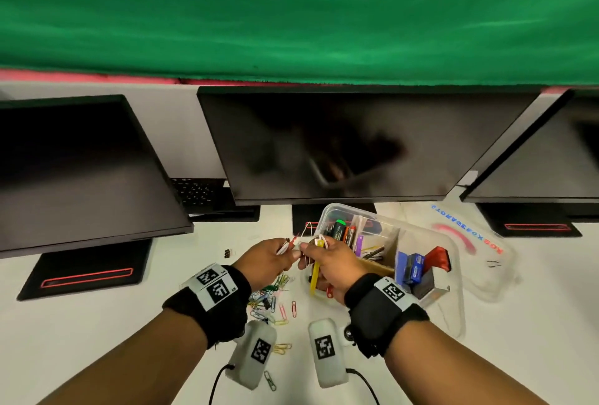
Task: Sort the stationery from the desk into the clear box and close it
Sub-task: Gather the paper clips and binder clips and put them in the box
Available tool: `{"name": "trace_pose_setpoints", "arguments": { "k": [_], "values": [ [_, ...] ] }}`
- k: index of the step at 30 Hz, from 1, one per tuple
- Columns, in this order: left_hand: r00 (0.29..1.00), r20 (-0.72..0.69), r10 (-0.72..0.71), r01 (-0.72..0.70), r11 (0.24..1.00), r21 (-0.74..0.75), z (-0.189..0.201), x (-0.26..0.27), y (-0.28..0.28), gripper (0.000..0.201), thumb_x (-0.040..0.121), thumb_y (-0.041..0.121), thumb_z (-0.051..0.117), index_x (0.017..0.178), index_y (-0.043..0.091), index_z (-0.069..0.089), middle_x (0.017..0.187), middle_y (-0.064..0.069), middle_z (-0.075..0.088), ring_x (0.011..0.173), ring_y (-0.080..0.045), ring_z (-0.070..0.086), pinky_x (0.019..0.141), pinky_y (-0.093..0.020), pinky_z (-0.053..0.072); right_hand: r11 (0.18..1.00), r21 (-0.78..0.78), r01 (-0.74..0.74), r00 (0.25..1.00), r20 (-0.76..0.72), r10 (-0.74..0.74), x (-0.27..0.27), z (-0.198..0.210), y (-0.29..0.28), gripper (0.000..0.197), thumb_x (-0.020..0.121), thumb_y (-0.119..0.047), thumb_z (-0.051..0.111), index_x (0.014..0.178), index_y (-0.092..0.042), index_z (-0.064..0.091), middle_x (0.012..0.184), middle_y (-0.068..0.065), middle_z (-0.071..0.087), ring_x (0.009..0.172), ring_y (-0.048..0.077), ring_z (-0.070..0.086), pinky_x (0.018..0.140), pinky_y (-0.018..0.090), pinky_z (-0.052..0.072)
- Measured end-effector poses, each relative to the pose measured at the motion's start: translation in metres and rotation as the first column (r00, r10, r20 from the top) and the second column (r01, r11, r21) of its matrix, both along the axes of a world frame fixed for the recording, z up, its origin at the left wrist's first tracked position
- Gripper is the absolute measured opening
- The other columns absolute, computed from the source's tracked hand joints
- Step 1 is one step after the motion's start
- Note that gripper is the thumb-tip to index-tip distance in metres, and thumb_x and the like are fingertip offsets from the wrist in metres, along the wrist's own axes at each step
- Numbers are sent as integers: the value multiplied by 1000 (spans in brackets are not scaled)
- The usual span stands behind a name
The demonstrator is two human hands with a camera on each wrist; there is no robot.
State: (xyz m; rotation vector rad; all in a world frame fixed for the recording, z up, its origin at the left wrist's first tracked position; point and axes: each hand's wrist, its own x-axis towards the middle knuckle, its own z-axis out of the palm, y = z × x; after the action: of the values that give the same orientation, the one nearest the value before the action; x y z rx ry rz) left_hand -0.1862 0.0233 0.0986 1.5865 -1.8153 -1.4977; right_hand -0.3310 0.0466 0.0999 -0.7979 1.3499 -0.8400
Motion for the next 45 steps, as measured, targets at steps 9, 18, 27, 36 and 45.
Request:
{"name": "trace_pose_setpoints", "arguments": {
  "k": [9,18,27,36,45],
  "values": [
    [997,-67,37,-42,996,-77,20,-63,-1,3,97,21,47,96,20,49,69,9,52,54,2,44,47,-4,35,996,-59,72,997,25,-70,-50,13,-6,8,93,-14,52,93,-11,58,61,5,52,31,3,46,31,13,31],
    [998,61,3,-5,999,35,7,-145,-14,24,94,19,50,108,7,64,106,-14,68,89,-24,63,90,-31,49,968,130,213,973,-120,-198,-116,-20,-17,20,91,-17,55,73,-8,58,50,8,50,27,10,36,31,14,25],
    [920,-165,356,-251,857,450,2,-164,-25,24,86,2,52,109,-6,56,93,-21,71,81,-32,71,85,-43,58,967,218,129,968,-242,-75,-134,-31,-44,17,86,-12,61,70,-5,61,83,24,67,80,40,65,87,51,55],
    [919,-186,348,-248,876,413,13,-139,-21,21,95,-5,40,104,0,57,99,-19,64,112,-34,61,100,-38,48,970,220,107,968,-246,-51,-124,-2,-49,14,86,-4,58,96,4,60,80,23,58,83,39,61,88,55,52],
    [889,-237,392,-304,893,332,6,-72,-14,19,94,-1,44,103,6,59,82,-6,60,72,-14,59,71,-24,53,992,101,73,892,-451,-20,-105,3,-45,34,90,-11,54,122,-2,59,126,17,60,118,31,57,85,29,51]
  ]
}}
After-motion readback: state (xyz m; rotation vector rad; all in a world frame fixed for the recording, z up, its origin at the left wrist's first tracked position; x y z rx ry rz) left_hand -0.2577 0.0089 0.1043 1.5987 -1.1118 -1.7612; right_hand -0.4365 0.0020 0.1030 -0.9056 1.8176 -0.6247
